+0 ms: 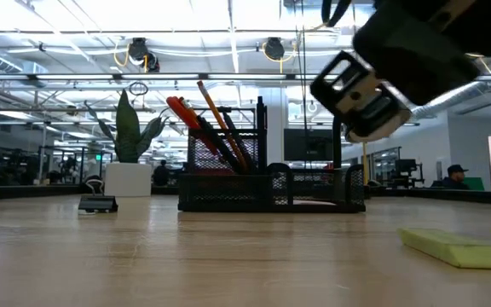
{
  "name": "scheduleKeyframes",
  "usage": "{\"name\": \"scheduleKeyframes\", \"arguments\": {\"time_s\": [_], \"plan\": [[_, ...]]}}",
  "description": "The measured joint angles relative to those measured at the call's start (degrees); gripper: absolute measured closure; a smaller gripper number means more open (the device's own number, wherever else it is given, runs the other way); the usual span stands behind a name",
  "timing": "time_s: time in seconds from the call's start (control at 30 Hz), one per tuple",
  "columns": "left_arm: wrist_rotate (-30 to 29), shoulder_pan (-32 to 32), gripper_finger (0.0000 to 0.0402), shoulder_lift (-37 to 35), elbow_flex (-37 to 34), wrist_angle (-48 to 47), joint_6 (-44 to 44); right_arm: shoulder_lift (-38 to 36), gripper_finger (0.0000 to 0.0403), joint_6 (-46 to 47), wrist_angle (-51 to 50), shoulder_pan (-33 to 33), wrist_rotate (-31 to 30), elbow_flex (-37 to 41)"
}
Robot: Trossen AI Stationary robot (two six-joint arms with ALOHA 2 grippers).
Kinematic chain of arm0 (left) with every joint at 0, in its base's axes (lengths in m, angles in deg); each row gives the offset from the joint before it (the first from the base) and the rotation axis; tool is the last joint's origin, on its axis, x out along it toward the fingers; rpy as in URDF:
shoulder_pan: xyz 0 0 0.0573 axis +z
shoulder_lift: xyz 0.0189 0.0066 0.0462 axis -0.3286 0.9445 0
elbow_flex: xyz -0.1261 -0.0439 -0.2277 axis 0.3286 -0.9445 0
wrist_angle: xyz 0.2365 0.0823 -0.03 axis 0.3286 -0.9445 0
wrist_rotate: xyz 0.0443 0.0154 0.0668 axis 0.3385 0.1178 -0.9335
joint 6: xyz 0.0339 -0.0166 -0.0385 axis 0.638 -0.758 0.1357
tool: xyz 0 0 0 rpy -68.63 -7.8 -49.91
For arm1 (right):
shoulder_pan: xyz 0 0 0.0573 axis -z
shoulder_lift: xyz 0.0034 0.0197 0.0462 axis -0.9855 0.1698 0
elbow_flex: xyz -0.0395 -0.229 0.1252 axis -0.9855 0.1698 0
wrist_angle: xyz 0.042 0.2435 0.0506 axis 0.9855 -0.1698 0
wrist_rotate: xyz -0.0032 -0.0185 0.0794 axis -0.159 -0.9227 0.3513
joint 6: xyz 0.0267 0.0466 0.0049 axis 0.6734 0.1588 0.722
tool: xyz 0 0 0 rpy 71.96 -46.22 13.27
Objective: Pick and place office supplies into organizer
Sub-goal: Put the green eraser into the desk organizer
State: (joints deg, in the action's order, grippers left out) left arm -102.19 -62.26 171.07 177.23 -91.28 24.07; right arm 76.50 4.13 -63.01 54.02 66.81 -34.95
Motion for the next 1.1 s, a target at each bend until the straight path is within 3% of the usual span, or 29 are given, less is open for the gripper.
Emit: {"name": "scheduleKeyframes", "arguments": {"time_s": [0.27, 0.43, 0.6, 0.73, 1.1], "plan": [[0.0, 0.8, 0.0277, 0.0, 0.0, 0.1, -4.9, 0.0, 0.0298, -12.1, -1.7, 3.9, 3.0, 0.0], [0.8, 0.5, 0.0277, 0.0, 0.0, 0.1, -4.0, 0.0, 0.0295, -27.8, -13.6, 4.4, 2.3, -2.1], [1.4, -0.7, 0.0277, 0.0, 0.0, 0.0, -4.5, 0.0, 0.0291, -45.5, -28.3, 2.6, -11.9, -5.3], [1.4, -1.1, 0.0277, 0.0, 0.0, 0.1, -8.0, 0.0, 0.0293, -50.7, -29.8, 0.7, -21.2, -7.5], [1.4, -1.1, 0.0277, 0.0, 0.0, 0.1, -11.1, -0.1, 0.0298, -62.8, -33.3, -4.9, -21.0, -10.6]]}}
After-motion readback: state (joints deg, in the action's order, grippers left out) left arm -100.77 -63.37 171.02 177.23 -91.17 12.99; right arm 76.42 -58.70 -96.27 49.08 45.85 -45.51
